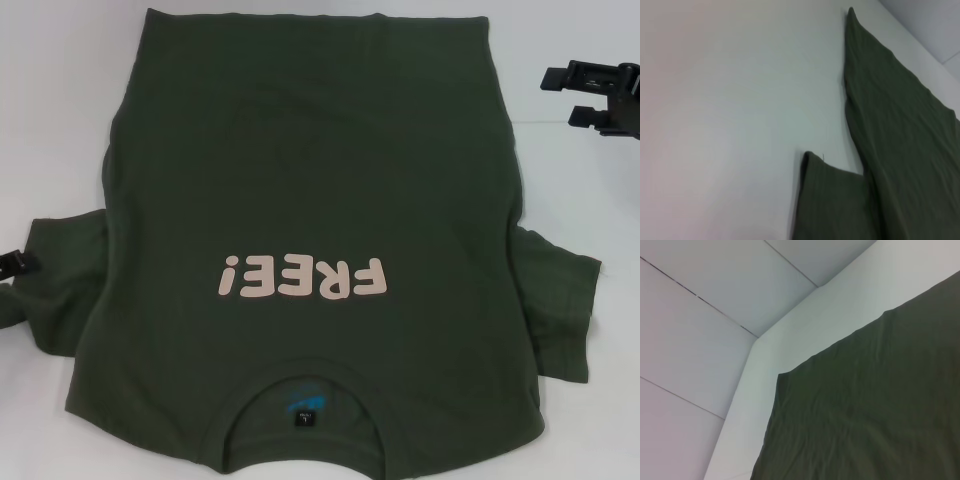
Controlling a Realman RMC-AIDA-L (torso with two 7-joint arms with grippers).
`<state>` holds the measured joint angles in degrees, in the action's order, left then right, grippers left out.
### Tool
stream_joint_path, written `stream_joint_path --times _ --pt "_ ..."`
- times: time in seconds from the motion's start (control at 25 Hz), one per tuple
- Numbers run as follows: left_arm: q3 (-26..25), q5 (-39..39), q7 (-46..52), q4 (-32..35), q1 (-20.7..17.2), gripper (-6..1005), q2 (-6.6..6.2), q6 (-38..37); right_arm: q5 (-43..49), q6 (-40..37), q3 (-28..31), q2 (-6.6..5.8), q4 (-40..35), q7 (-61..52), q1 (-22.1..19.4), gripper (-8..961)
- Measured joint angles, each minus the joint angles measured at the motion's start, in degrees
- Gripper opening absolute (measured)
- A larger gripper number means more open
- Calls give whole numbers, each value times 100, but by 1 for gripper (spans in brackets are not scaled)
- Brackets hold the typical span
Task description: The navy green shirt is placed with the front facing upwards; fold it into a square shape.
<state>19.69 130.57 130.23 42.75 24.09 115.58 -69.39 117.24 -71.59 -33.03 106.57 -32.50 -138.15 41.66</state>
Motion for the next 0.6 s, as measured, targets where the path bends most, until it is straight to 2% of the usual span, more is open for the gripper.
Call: stream_joint_path --times 0.24,0.56,0.6 --pt "139 86 51 31 1 941 3 -32 -6 4 38 -9 -2 -10 -1 870" --pt "141 276 97 66 47 785 -1 -14 -9 -10 52 -20 -2 -20 0 865" --pt "140 277 98 70 44 739 -1 -10 -9 -10 52 -20 -2 -22 -1 864"
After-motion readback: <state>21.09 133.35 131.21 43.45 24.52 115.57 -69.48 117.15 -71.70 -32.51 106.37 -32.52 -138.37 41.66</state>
